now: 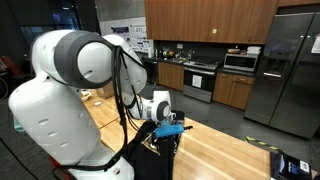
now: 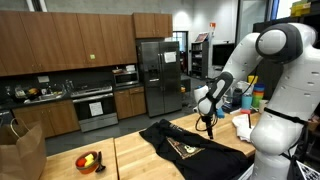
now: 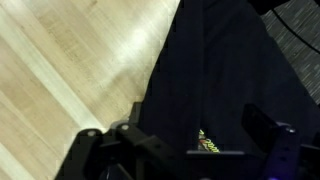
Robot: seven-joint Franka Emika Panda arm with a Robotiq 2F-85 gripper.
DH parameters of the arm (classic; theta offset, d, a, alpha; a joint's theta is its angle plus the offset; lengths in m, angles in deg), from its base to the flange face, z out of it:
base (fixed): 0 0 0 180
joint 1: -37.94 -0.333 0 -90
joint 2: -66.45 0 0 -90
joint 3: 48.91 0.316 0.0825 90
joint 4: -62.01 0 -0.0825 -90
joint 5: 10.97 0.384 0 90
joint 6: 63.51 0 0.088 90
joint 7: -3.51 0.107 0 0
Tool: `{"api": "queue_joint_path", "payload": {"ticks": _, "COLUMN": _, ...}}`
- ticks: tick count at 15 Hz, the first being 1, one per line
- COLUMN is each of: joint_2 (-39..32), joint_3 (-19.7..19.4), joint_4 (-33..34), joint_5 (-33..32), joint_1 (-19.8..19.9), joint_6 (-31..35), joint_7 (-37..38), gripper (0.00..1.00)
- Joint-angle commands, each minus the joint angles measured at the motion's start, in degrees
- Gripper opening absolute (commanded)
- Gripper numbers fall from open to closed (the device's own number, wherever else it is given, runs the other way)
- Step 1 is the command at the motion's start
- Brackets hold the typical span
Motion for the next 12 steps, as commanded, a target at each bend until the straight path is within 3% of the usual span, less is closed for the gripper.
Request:
{"api": "queue_joint_path", "payload": {"ticks": 1, "joint_2": -3.4, "joint_3": 0.4, "joint_4": 0.0, "joint_5": -2.9, "joint_1": 0.4, "joint_6": 4.2, "joint_7": 3.5, "gripper": 1.0}}
{"api": "queue_joint_path", "payload": {"ticks": 12, "joint_2": -10.0, "joint_3": 0.7, "joint_4": 0.1, "joint_5": -10.2, "joint_1": 0.9, "joint_6": 9.3, "joint_7": 12.7, "gripper": 1.0}}
